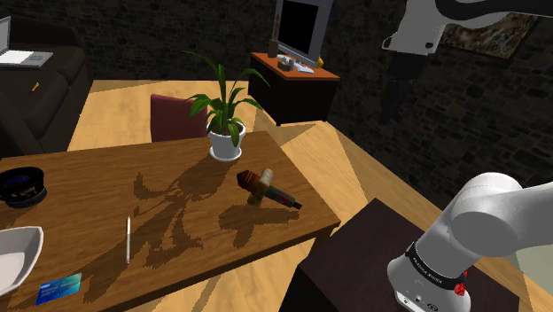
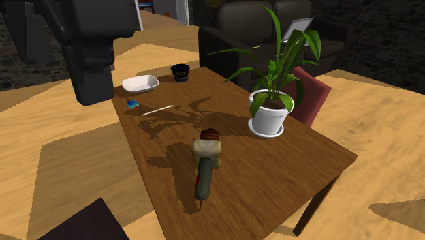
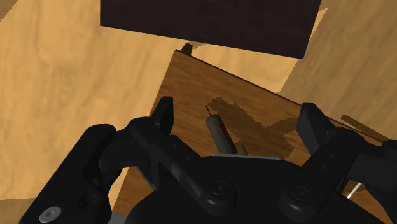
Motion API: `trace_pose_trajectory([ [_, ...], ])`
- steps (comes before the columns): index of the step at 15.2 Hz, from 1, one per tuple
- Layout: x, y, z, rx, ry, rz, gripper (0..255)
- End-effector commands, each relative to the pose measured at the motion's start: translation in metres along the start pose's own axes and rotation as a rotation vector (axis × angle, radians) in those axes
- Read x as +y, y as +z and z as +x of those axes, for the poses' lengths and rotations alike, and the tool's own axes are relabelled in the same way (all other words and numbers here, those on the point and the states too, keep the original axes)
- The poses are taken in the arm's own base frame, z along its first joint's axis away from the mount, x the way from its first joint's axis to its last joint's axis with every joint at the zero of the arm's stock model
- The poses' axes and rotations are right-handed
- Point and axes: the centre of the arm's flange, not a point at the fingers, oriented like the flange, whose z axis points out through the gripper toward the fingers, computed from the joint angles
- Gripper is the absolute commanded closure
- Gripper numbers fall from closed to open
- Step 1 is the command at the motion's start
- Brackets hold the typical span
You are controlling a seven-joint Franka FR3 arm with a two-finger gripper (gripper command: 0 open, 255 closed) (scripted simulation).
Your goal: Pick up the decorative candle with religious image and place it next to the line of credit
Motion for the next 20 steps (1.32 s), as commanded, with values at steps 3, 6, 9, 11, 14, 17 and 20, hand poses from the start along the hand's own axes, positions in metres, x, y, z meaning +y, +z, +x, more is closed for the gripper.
trace_pose_trajectory([
  [3, 0.001, 0.023, 0.009, 0.023, -0.026, -0.002, 0],
  [6, 0.002, 0.057, 0.024, 0.057, -0.065, -0.005, 0],
  [9, 0.003, 0.091, 0.041, 0.091, -0.104, -0.009, 0],
  [11, 0.003, 0.113, 0.052, 0.114, -0.130, -0.011, 0],
  [14, 0.003, 0.145, 0.070, 0.148, -0.169, -0.014, 0],
  [17, 0.002, 0.177, 0.090, 0.182, -0.209, -0.017, 0],
  [20, 0.001, 0.209, 0.110, 0.216, -0.248, -0.020, 0],
])
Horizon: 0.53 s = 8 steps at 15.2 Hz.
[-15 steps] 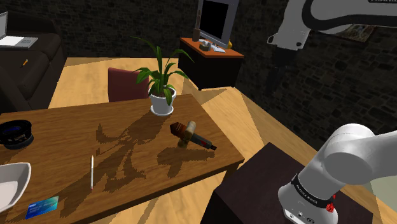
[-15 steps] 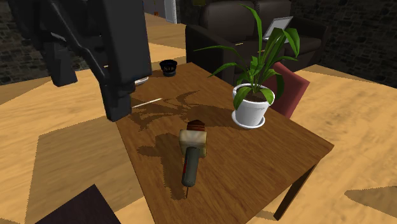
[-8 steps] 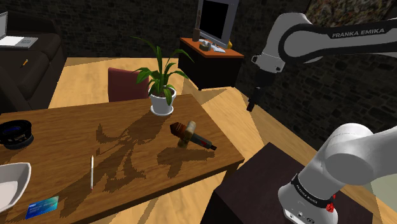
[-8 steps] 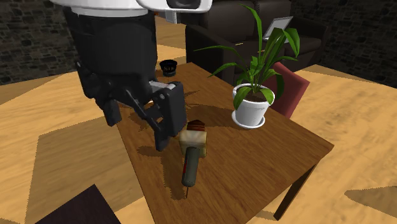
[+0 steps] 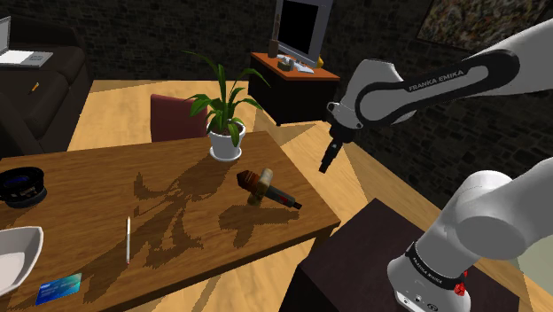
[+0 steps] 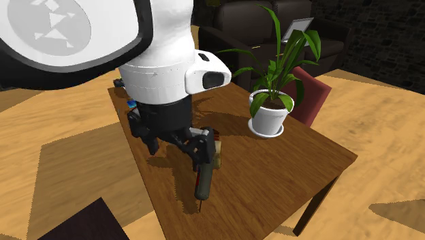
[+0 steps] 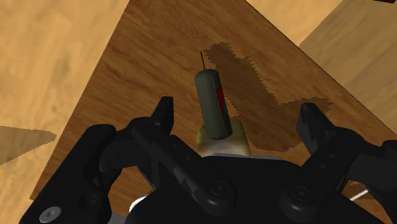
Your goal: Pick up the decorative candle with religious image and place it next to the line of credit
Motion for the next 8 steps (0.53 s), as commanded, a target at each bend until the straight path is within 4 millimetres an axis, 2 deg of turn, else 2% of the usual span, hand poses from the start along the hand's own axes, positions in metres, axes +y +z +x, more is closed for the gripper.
trace_pose_trajectory([
  [1, 0.002, 0.022, 0.009, 0.028, -0.027, -0.005, 0],
  [8, 0.005, 0.101, 0.046, 0.108, -0.118, -0.013, 0],
])
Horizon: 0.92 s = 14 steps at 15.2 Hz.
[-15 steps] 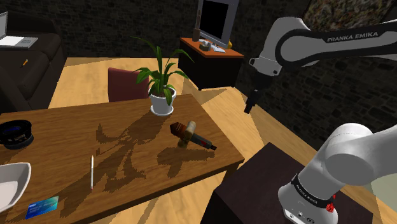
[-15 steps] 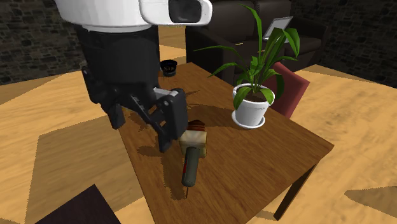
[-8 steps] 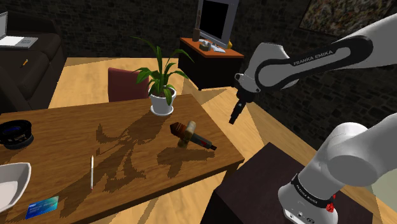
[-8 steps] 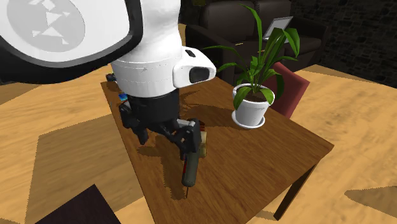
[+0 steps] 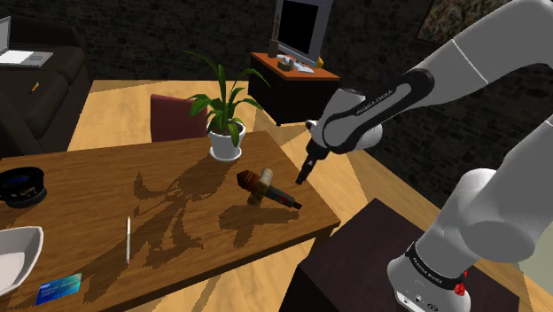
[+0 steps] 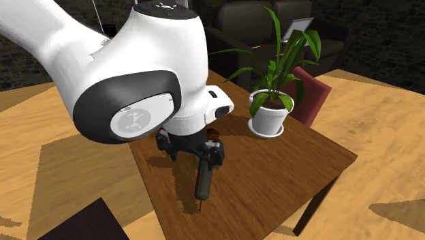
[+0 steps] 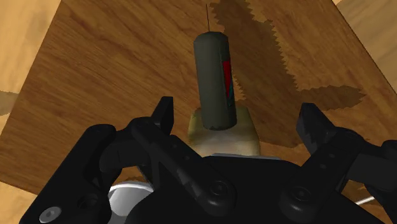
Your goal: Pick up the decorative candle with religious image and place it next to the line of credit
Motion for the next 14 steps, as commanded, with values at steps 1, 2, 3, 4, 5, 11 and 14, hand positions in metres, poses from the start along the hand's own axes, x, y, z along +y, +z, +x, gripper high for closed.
trace_pose_trajectory([
  [1, 0.002, 0.022, 0.006, 0.024, -0.026, -0.005, 0],
  [2, 0.002, 0.033, 0.011, 0.035, -0.039, -0.006, 0],
  [3, 0.003, 0.045, 0.016, 0.047, -0.052, -0.008, 0],
  [4, 0.003, 0.056, 0.021, 0.058, -0.065, -0.009, 0],
  [5, 0.004, 0.067, 0.027, 0.069, -0.078, -0.010, 0],
  [11, 0.005, 0.123, 0.053, 0.121, -0.138, -0.015, 0],
  [14, 0.005, 0.139, 0.055, 0.121, -0.138, -0.015, 0],
])
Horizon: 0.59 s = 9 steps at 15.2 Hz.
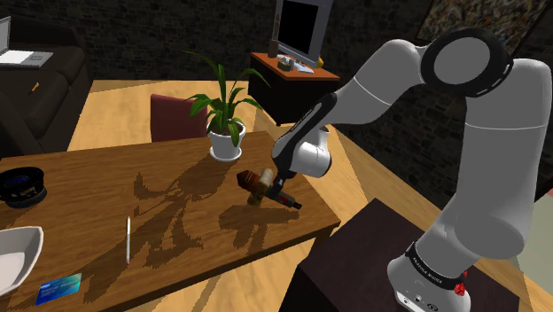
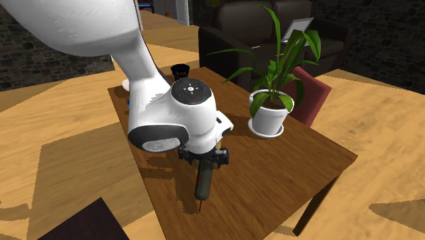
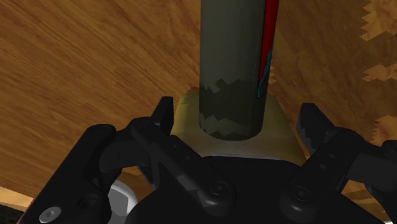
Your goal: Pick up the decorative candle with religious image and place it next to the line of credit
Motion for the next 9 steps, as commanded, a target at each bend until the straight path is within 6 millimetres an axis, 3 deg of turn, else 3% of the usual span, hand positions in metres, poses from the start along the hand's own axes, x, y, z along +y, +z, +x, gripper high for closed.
trace_pose_trajectory([
  [1, 0.001, 0.010, 0.000, 0.001, -0.001, 0.000, 0],
  [4, 0.001, 0.023, 0.000, 0.001, -0.001, 0.000, 0],
  [9, 0.001, 0.023, 0.000, 0.001, -0.001, 0.000, 0],
])
